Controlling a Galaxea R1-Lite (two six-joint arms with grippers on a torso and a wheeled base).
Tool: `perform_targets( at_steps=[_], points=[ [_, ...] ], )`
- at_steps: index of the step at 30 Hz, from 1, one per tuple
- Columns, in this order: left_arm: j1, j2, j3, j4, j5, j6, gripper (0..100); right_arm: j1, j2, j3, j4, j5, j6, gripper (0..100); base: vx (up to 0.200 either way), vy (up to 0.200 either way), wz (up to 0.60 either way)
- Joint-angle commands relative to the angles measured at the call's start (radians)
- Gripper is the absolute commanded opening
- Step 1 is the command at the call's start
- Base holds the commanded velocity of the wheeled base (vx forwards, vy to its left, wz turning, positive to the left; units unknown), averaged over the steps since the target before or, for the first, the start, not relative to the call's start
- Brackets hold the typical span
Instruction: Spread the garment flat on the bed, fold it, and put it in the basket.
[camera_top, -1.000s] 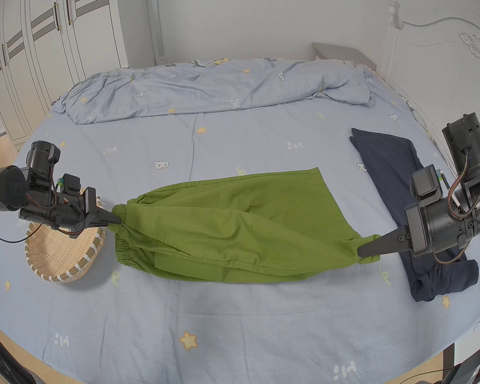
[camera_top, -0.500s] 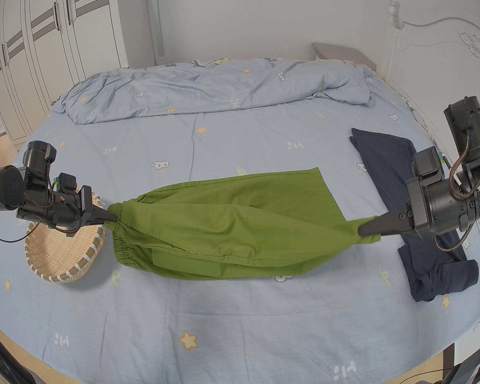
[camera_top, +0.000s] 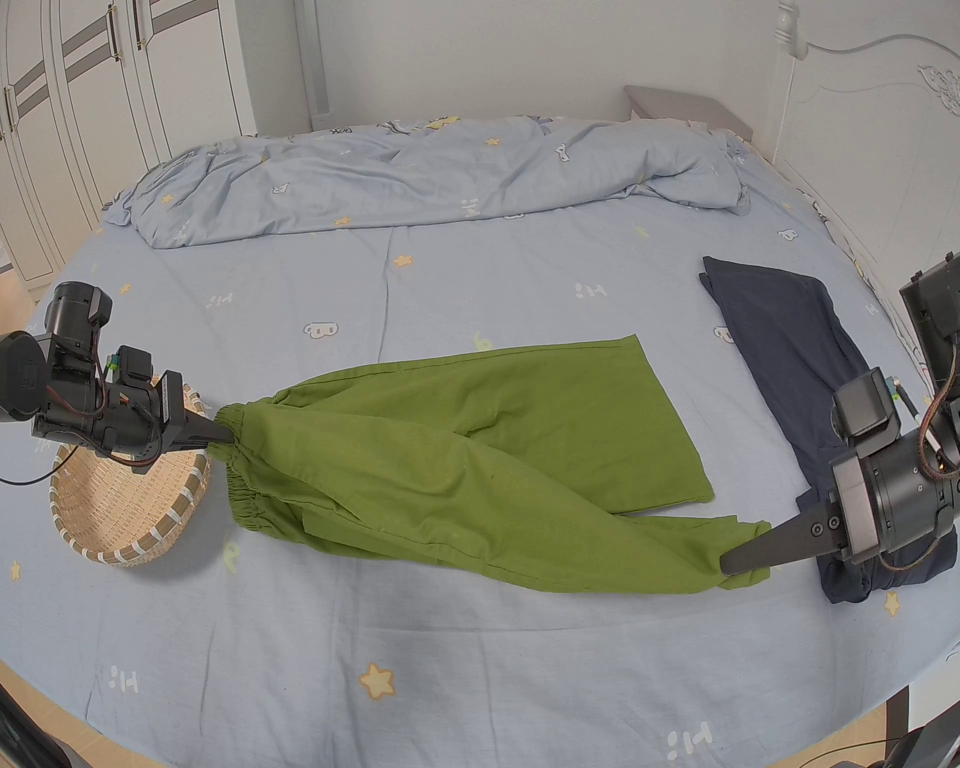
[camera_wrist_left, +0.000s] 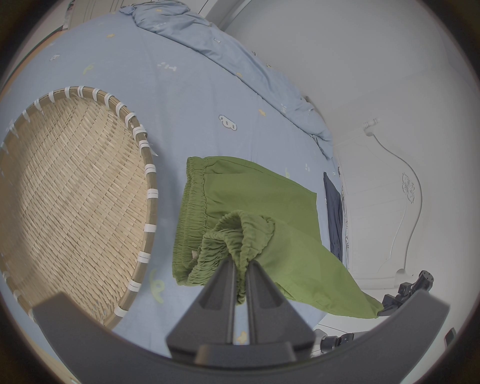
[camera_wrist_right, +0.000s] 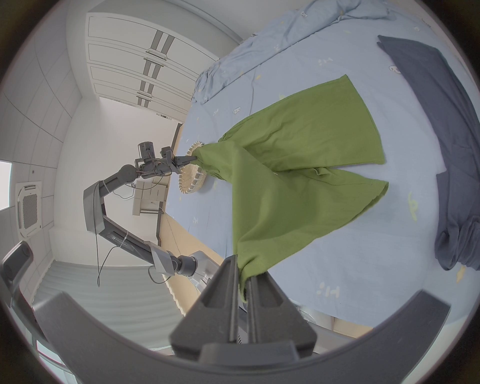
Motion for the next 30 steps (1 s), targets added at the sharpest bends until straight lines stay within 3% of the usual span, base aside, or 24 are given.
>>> perform_targets(
  at_steps=[1, 3, 4, 7, 10, 16, 25, 30],
  points=[
    [0.001, -0.004, 0.000, 0.000, 0.000, 0.000, 0, -0.033, -0.001, -0.002, -0.017, -0.005, -0.009, 0, 0.000, 0.000, 0.00],
    [0.002, -0.004, -0.001, 0.000, 0.000, 0.000, 0, -0.053, 0.013, -0.003, -0.037, -0.005, -0.013, 0, 0.000, 0.000, 0.00],
    [0.004, -0.003, -0.001, 0.000, 0.000, -0.002, 0, -0.122, 0.078, -0.020, -0.115, -0.002, -0.042, 0, 0.000, 0.000, 0.00],
    [0.005, -0.003, -0.001, 0.000, 0.000, -0.003, 0, -0.173, 0.125, -0.043, -0.149, -0.004, -0.075, 0, 0.000, 0.000, 0.00],
    [0.021, -0.001, -0.003, 0.000, 0.000, -0.003, 0, -0.247, 0.240, -0.158, -0.187, -0.027, -0.144, 0, 0.000, 0.000, 0.00],
    [0.024, -0.021, -0.003, 0.000, 0.000, -0.003, 0, -0.263, 0.319, -0.264, -0.241, -0.070, -0.172, 0, 0.000, 0.000, 0.00],
    [0.036, -0.018, -0.009, -0.014, 0.000, -0.003, 0, -0.283, 0.461, -0.402, -0.316, -0.197, -0.232, 0, 0.000, 0.000, 0.00],
    [0.034, -0.027, -0.012, -0.019, 0.000, -0.002, 0, -0.294, 0.521, -0.471, -0.370, -0.200, -0.232, 0, 0.000, 0.000, 0.00]
  ],
)
